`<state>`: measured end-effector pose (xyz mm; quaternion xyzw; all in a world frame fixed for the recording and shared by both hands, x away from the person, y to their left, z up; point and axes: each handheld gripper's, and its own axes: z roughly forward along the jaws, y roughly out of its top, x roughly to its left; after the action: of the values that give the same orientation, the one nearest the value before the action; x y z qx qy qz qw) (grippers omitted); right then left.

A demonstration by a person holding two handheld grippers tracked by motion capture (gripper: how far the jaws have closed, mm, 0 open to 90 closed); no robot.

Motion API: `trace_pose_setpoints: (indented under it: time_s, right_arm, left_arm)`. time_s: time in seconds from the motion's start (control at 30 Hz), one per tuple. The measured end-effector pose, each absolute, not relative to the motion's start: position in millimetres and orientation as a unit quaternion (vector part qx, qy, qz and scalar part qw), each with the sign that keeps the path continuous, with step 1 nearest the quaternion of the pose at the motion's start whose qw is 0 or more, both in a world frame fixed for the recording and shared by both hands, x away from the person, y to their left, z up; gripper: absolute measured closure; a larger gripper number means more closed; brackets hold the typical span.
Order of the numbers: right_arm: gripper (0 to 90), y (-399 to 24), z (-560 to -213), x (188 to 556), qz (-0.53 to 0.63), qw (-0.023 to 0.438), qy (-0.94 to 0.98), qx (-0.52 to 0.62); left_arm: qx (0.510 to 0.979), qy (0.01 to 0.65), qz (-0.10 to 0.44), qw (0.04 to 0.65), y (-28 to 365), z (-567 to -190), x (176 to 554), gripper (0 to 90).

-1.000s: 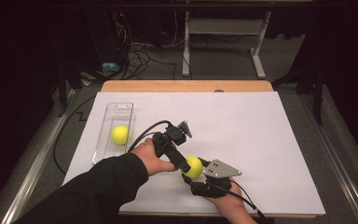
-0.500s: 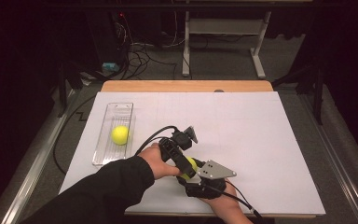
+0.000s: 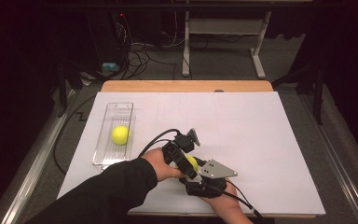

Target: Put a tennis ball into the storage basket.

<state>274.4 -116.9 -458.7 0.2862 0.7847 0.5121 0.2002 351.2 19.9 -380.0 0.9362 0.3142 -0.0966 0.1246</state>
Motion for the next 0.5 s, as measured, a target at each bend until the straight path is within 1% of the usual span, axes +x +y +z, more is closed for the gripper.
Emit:
trace_pose_setpoints:
  time_s: [0.3, 0.33, 0.37, 0.4, 0.43, 0.5]
  right_arm:
    - [24.8, -116.5, -459.5, 275.4, 0.516, 0.197, 0.784, 0.284]
    - [19.8, -116.4, -460.2, 275.7, 0.518, 0.198, 0.785, 0.277]
    - [19.8, -116.4, -460.2, 275.7, 0.518, 0.198, 0.785, 0.277]
    - [13.0, -116.0, -460.5, 276.6, 0.519, 0.198, 0.785, 0.276]
    - [13.0, -116.0, -460.5, 276.6, 0.519, 0.198, 0.785, 0.276]
    - [5.1, -115.9, -460.8, 277.4, 0.521, 0.194, 0.784, 0.275]
  left_arm:
    - [0.939, 0.312, -0.087, 0.119, 18.6, -379.1, 349.6, 26.8]
    - [0.940, 0.308, -0.087, 0.116, 18.6, -378.7, 349.6, 26.8]
    - [0.941, 0.308, -0.087, 0.114, 18.4, -378.8, 349.3, 26.8]
    - [0.941, 0.308, -0.086, 0.114, 18.4, -378.7, 349.2, 26.8]
    - [0.941, 0.308, -0.088, 0.114, 18.4, -378.4, 349.3, 26.8]
    - [0.940, 0.311, -0.084, 0.116, 18.5, -377.6, 349.5, 26.9]
